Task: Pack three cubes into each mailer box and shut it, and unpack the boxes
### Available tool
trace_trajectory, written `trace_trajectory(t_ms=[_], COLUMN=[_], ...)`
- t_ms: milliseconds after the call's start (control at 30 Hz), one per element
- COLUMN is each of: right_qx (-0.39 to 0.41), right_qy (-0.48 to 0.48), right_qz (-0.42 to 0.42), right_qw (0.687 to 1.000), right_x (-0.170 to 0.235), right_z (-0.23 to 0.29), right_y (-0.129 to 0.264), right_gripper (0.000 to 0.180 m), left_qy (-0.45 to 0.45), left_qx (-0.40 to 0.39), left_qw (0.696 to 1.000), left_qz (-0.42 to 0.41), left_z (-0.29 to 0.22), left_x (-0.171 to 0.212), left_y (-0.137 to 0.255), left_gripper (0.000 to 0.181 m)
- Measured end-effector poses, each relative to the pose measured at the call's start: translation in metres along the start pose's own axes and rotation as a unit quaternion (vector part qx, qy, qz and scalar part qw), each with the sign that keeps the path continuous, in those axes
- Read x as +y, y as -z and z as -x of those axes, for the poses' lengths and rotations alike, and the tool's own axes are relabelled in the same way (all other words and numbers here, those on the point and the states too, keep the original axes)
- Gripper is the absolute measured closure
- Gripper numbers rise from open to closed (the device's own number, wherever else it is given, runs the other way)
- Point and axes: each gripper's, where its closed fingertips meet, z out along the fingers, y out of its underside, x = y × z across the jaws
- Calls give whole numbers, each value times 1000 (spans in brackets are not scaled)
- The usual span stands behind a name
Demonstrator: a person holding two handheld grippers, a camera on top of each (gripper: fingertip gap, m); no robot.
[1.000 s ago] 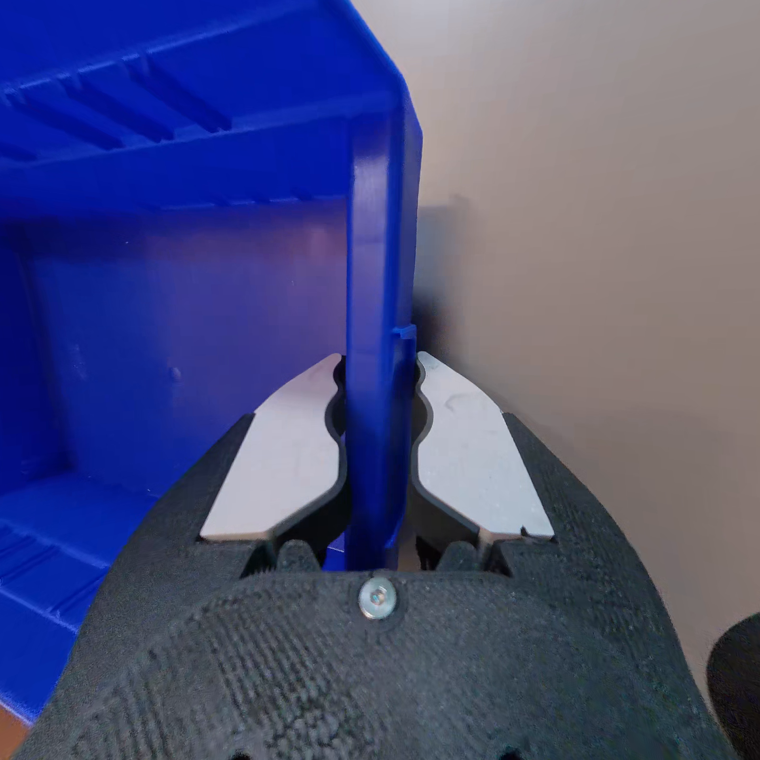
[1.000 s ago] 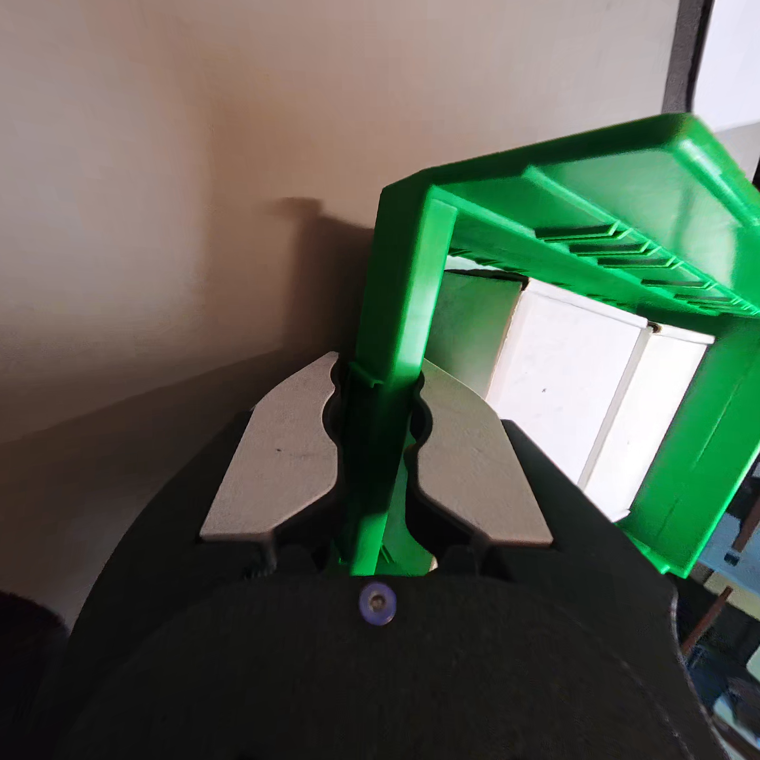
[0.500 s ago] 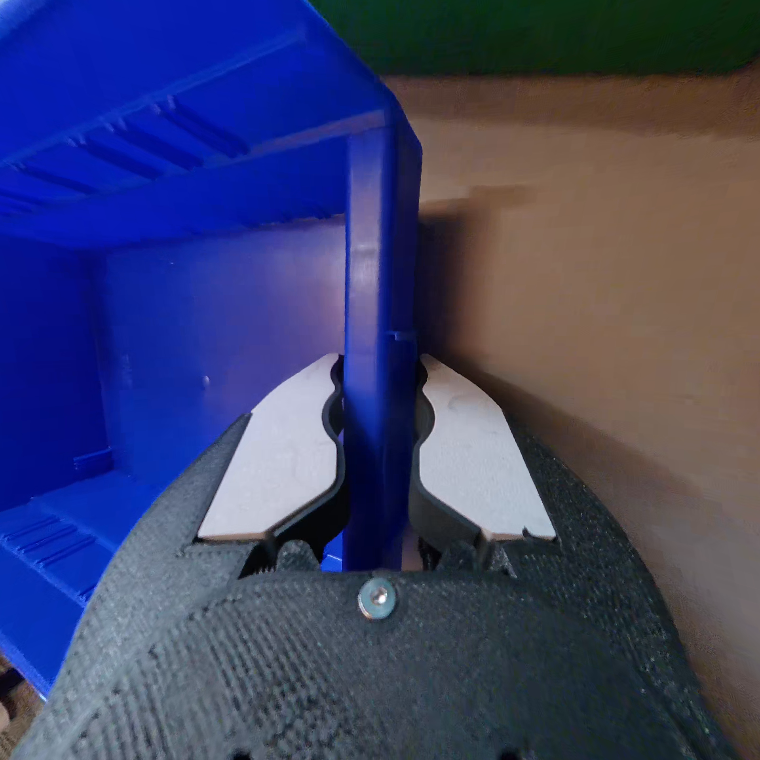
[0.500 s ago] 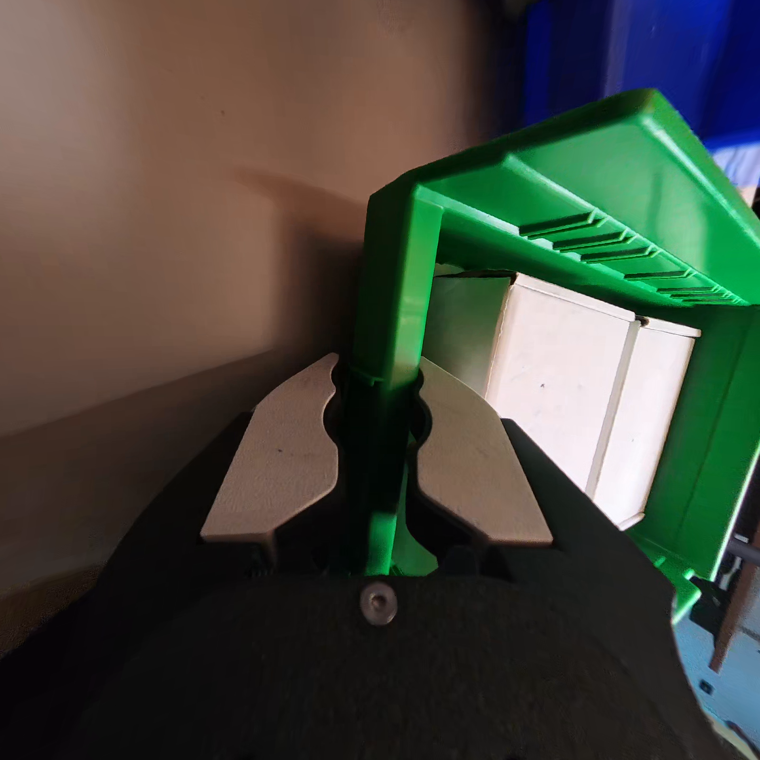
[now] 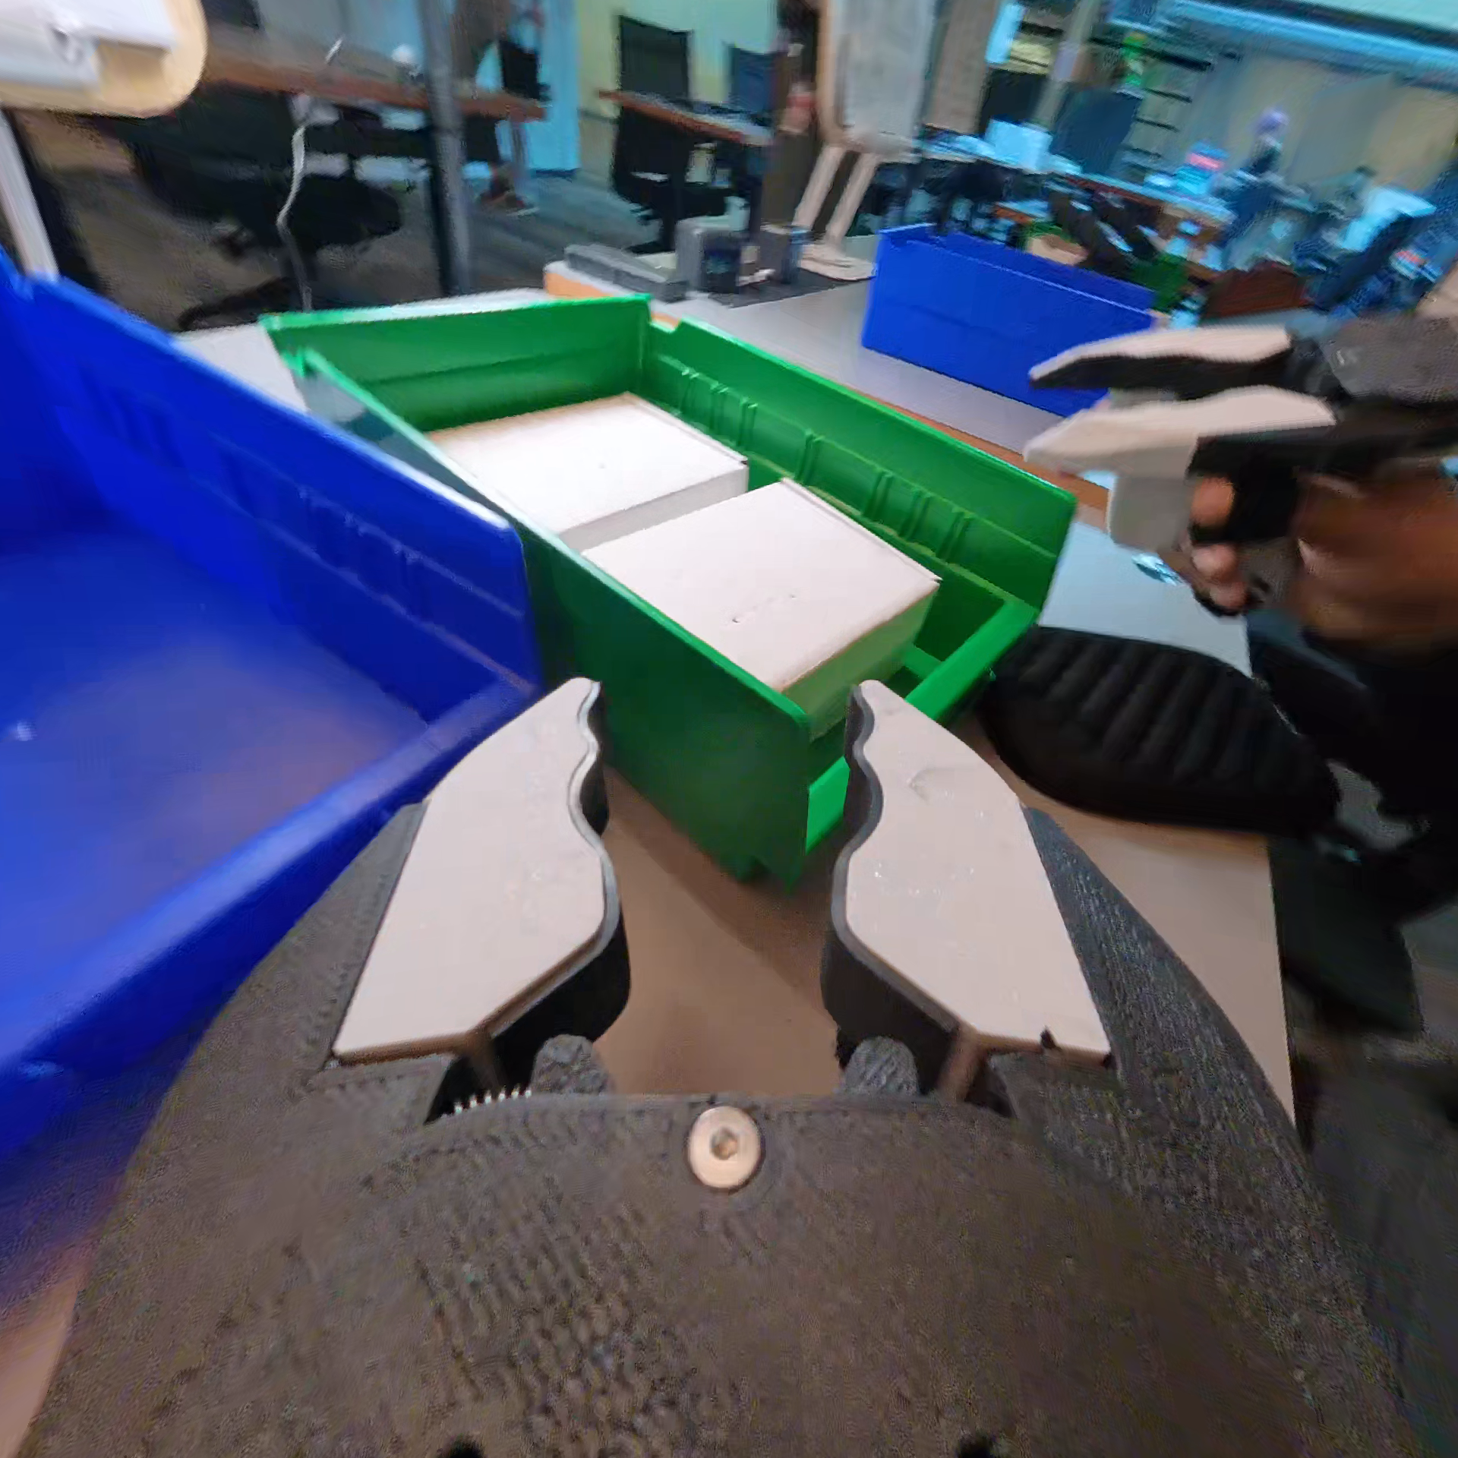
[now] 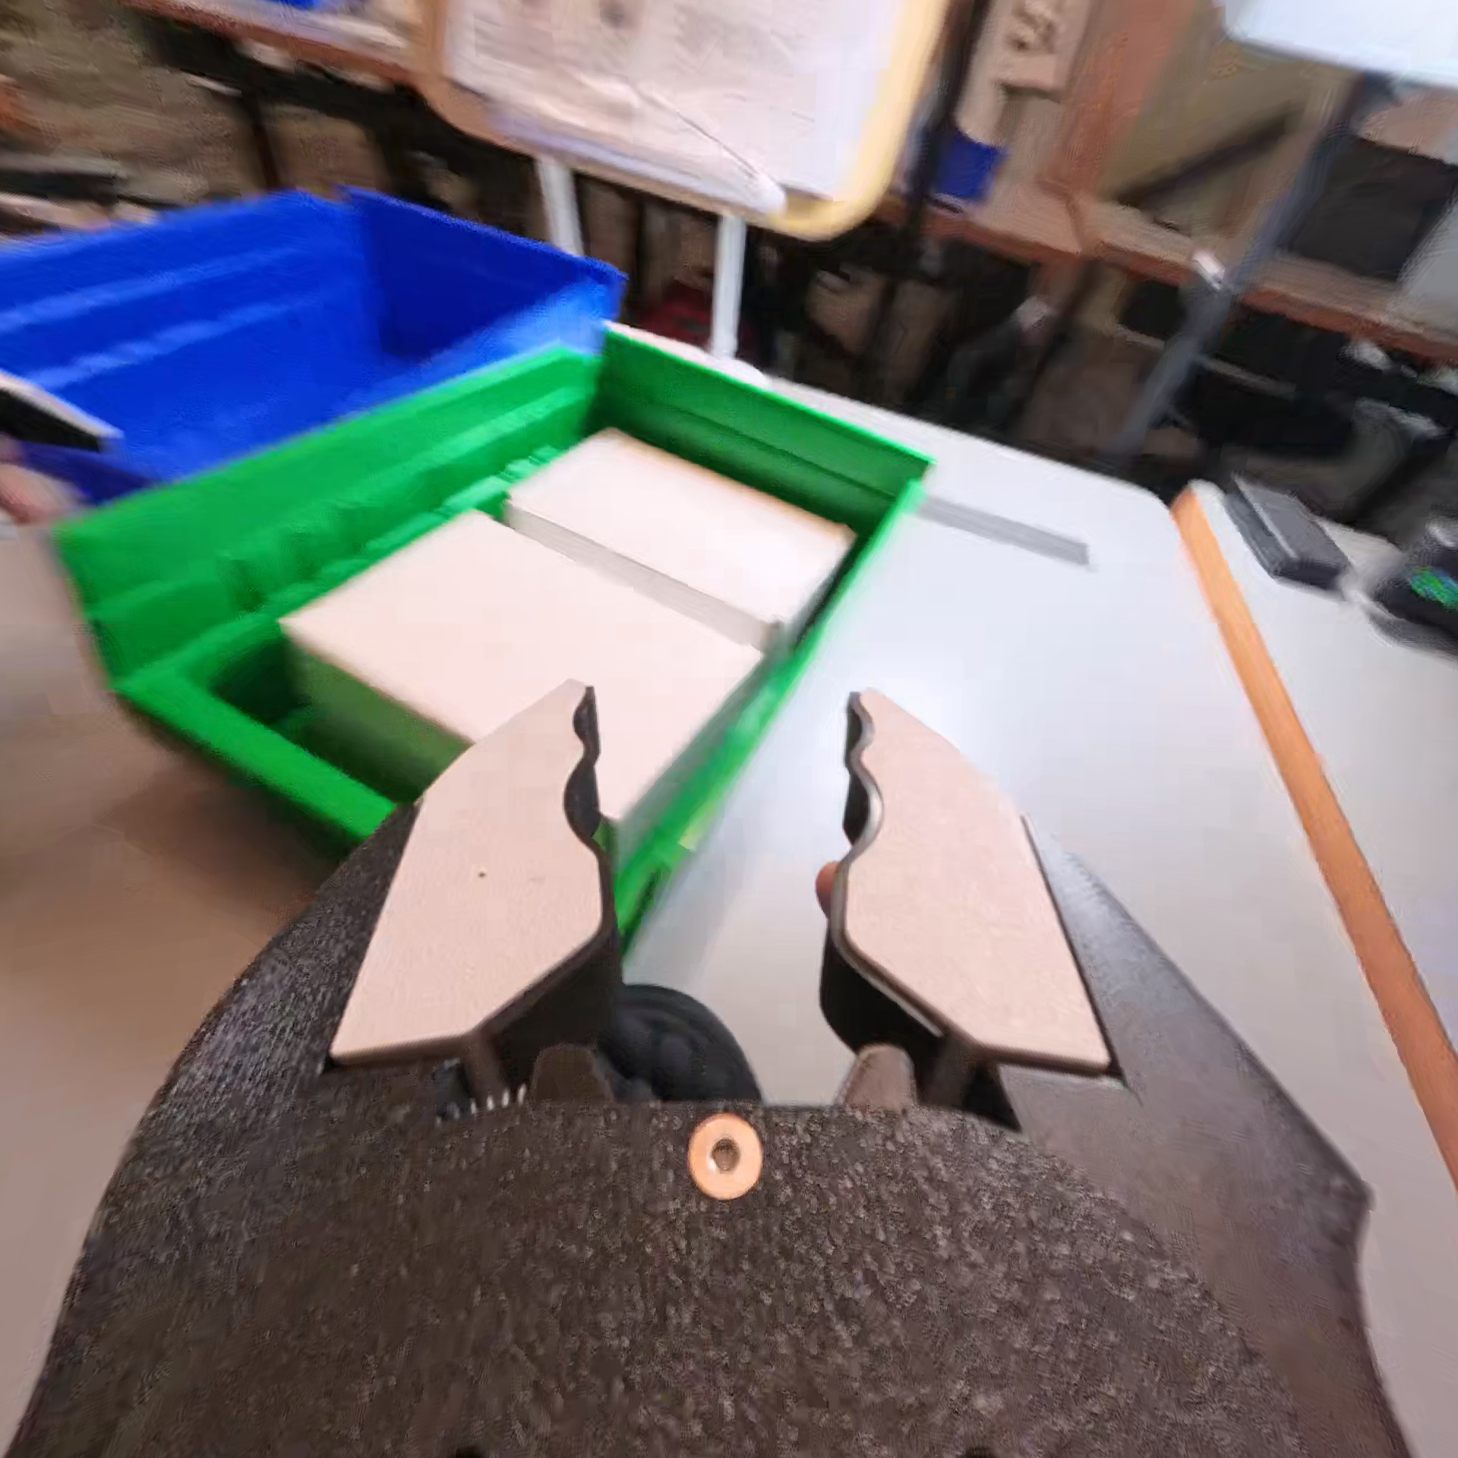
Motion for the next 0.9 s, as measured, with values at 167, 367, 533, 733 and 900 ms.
trace_trajectory(t_ms=[167,367,533,733,900], right_qx=[-2,19,51,55,12], right_qy=[-75,-103,-100,-68,-30], right_qz=[74,62,55,32,3], right_qw=[994,993,992,996,999], right_x=[53,57,56,12,-61], right_z=[3,8,0,1,28], right_y=[-24,-29,-22,-2,4], right_gripper=[121,157,170,170,165], left_qy=[67,102,70,13,19], left_qx=[-95,-157,-171,-180,-199], left_qw=[993,982,983,983,980], left_qz=[22,-25,-18,4,-12], left_z=[2,6,3,-8,7], left_x=[22,20,17,-17,-66], left_y=[-44,-56,-56,-34,13], left_gripper=[128,146,154,155,158])
